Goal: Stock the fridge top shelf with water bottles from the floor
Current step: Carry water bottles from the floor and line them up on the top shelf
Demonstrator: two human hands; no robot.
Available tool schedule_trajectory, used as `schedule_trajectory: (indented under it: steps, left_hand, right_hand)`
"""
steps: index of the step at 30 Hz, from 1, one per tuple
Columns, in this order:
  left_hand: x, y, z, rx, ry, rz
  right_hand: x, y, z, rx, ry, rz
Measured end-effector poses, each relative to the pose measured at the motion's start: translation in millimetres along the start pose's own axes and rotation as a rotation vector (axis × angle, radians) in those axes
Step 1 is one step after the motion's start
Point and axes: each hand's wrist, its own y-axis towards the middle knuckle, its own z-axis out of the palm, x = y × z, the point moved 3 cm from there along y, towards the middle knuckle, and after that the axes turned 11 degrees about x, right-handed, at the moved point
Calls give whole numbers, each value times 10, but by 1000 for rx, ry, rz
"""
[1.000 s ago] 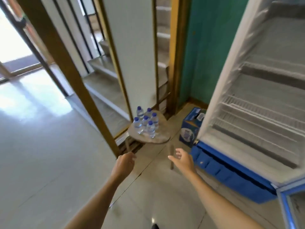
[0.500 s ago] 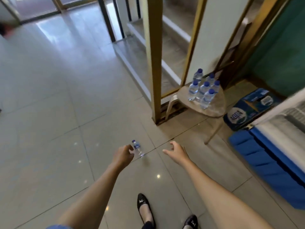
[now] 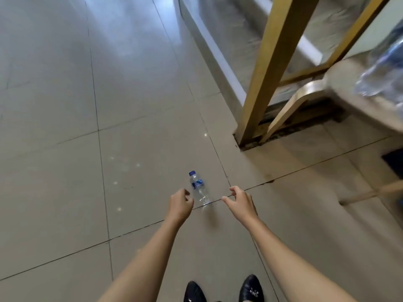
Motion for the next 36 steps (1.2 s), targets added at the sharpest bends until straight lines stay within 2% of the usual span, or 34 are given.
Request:
schedule_trajectory:
  steps: [6,11,14,17,21,26,28,30,34,36]
  left_hand:
    - [577,1591,753,-20,45,-8]
    - [647,2326,1128,-99,8,-18]
    - [689,2515,1283,-246,-20,-1]
    - [674,2607,1307,-268,-156,127]
    - [621,2536,1181,-121,-536,347]
    - [656,2313,1108,-103,-677,600]
    - [737,2276,1178,-89,-683,654]
    - [861,2255,1300,-122,-643,607]
    - [969,2198,1466,-232,-506,460]
    - [909,2205,1476,-229,-507,450]
  right_hand:
    - [-904,1582,608,-61,-233,-86]
    - [-914,2506,510,-170,-485,-249]
    - [-816,2793,448,-240,-534,-325]
    - [-876,2876,549,-297,-492,-353]
    - [-1122,2750,712,-297,-516,-368]
    - [-1210,2617,583,-339,-487,-372]
    - [-1215,2602,493,-348,-426,-371]
    - [-1229,2587,412,-342,-269,-342]
    - [-1267,2525,388,-191,471,-255]
    - [-1289,2530,401,-131,626,-217]
